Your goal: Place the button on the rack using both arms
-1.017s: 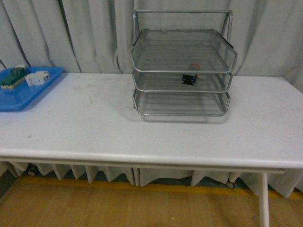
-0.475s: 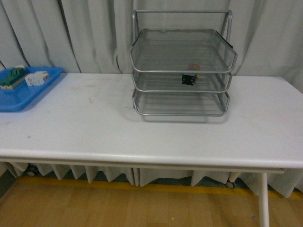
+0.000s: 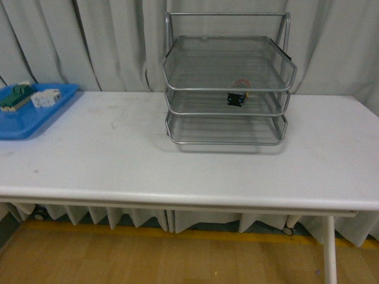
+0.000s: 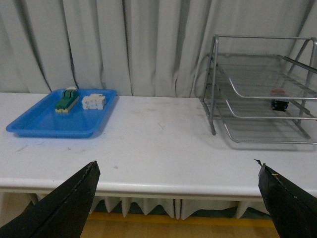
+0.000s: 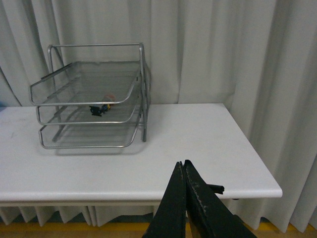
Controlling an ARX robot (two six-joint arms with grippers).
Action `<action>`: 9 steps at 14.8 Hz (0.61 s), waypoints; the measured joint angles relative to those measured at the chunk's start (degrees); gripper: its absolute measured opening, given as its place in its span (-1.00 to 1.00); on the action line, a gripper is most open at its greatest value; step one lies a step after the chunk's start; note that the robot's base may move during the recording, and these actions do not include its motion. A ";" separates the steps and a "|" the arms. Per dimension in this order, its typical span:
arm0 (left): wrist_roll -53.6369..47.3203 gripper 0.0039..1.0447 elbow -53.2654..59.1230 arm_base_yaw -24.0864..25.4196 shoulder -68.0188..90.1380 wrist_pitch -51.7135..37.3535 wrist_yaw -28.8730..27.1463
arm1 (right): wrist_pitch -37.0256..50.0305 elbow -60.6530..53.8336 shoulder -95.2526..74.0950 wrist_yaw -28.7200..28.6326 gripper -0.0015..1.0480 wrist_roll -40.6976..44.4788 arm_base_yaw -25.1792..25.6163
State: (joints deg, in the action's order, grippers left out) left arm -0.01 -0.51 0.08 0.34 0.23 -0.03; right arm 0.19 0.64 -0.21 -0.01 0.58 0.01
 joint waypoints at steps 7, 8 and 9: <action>-0.02 0.88 0.00 0.00 0.00 -0.04 0.02 | -0.37 0.02 0.07 0.00 -0.97 -0.09 0.00; -0.02 0.88 0.00 0.00 0.00 -0.04 0.02 | -0.37 0.02 0.07 0.02 -0.97 -0.09 0.00; -0.02 0.88 0.00 0.00 0.00 -0.04 0.02 | -0.37 0.02 0.07 0.00 -0.97 -0.11 0.00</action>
State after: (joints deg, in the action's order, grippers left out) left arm -0.03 -0.51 0.08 0.34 0.19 -0.01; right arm -0.19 0.67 -0.14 -0.01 0.47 0.01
